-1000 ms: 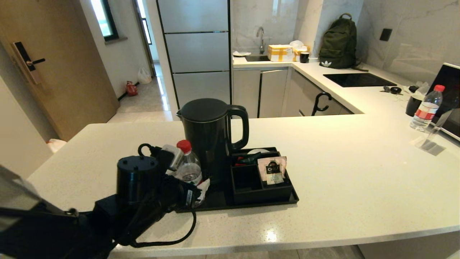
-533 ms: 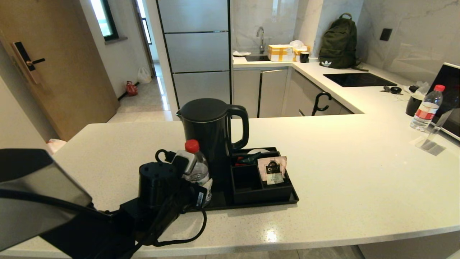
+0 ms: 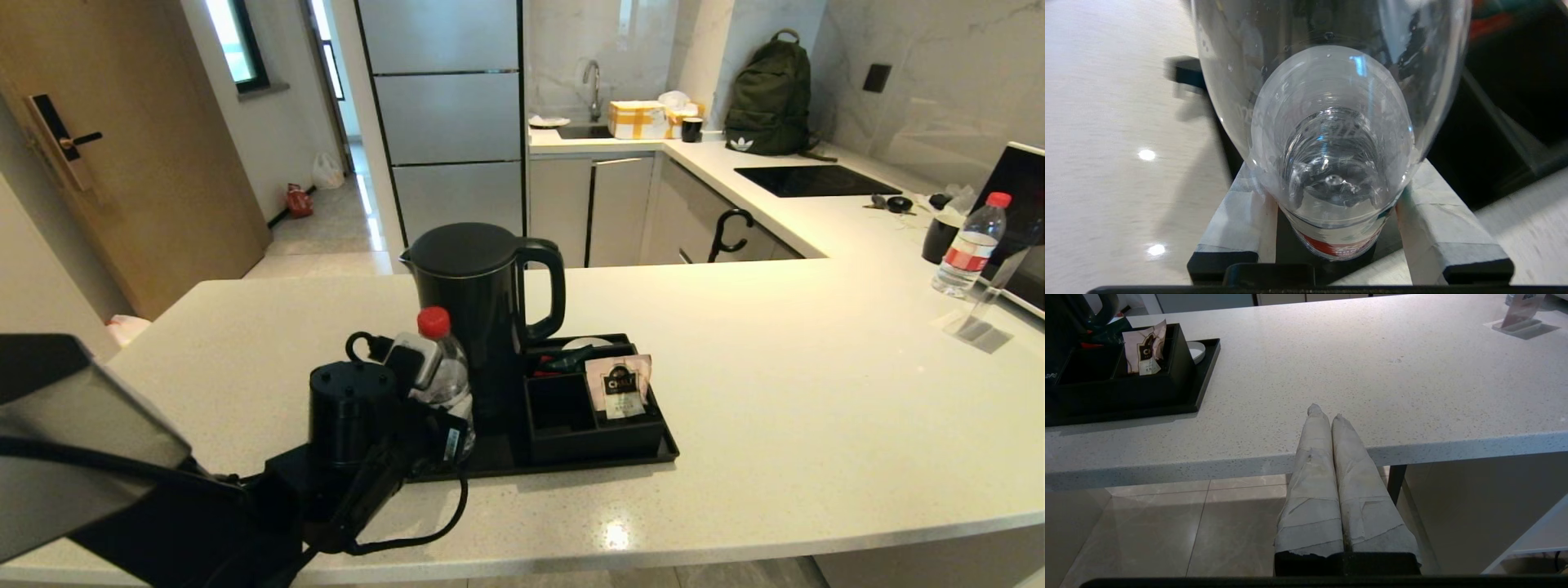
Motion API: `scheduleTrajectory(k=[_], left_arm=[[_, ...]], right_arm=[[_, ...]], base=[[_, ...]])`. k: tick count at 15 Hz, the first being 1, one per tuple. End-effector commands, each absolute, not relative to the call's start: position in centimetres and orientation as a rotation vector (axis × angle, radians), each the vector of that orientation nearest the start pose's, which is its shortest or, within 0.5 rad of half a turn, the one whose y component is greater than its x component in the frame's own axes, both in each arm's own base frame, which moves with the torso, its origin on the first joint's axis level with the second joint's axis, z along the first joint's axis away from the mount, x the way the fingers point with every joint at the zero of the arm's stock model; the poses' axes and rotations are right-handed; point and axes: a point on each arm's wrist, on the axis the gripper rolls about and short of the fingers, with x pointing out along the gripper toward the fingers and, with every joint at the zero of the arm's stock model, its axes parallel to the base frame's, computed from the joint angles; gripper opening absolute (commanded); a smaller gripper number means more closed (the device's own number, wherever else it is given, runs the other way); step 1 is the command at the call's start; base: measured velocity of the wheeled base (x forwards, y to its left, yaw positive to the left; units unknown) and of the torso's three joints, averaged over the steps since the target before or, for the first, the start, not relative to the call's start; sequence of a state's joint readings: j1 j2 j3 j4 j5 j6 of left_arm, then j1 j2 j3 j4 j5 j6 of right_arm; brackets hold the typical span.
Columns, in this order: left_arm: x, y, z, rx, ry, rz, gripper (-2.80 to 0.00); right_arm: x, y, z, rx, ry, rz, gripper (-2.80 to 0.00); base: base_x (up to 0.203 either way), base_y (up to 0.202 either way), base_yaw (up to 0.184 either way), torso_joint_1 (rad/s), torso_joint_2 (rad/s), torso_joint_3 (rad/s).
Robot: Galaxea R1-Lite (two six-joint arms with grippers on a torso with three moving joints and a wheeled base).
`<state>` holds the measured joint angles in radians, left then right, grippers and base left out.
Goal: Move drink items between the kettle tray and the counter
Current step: Pick up the bottled water, then place it on the left
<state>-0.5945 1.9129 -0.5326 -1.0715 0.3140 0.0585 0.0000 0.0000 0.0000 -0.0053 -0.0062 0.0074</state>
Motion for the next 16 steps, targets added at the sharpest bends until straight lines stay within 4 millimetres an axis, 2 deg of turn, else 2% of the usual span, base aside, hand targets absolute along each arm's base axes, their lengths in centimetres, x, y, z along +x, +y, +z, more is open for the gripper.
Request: scheduleTrajectory(k=[1, 3, 4, 6, 7, 10, 13, 16], left_arm=[[24.9, -15.8, 12.6, 0.154, 0.178, -0.233, -2.8], [23.8, -14.2, 16.1, 0.108, 0.096, -0.12, -2.8], [23.6, -12.9, 17.1, 0.089, 0.085, -0.057, -2.8], [23.8, -10.6, 17.4, 0.05, 0.133, 0.063, -2.8], [23.8, -10.6, 17.4, 0.049, 0.133, 0.064, -2.8], [24.6, -8.9, 13.6, -0.005, 0.266, 0.153, -2.8], [24.8, -8.5, 13.1, -0.004, 0.267, 0.156, -2.8], [26.7, -5.9, 7.8, 0.05, 0.339, 0.22, -2.8]], right_arm=[[-2.3, 0.0, 7.6, 0.008, -0.005, -0.006, -2.8], [-2.3, 0.0, 7.6, 0.008, -0.005, -0.006, -2.8], [-2.3, 0.0, 7.6, 0.008, -0.005, -0.006, -2.8], [-2.3, 0.0, 7.6, 0.008, -0.005, -0.006, -2.8], [-2.3, 0.0, 7.6, 0.008, -0.005, -0.006, -2.8], [-2.3, 0.0, 7.6, 0.008, -0.005, -0.006, -2.8], [-2.3, 0.0, 7.6, 0.008, -0.005, -0.007, -2.8], [-2.3, 0.0, 7.6, 0.008, -0.005, -0.006, -2.8]], base=[[0.0, 0.0, 0.0, 0.0, 0.0, 0.0], [0.0, 0.0, 0.0, 0.0, 0.0, 0.0], [0.0, 0.0, 0.0, 0.0, 0.0, 0.0], [0.0, 0.0, 0.0, 0.0, 0.0, 0.0], [0.0, 0.0, 0.0, 0.0, 0.0, 0.0], [0.0, 0.0, 0.0, 0.0, 0.0, 0.0], [0.0, 0.0, 0.0, 0.0, 0.0, 0.0], [0.0, 0.0, 0.0, 0.0, 0.0, 0.0]])
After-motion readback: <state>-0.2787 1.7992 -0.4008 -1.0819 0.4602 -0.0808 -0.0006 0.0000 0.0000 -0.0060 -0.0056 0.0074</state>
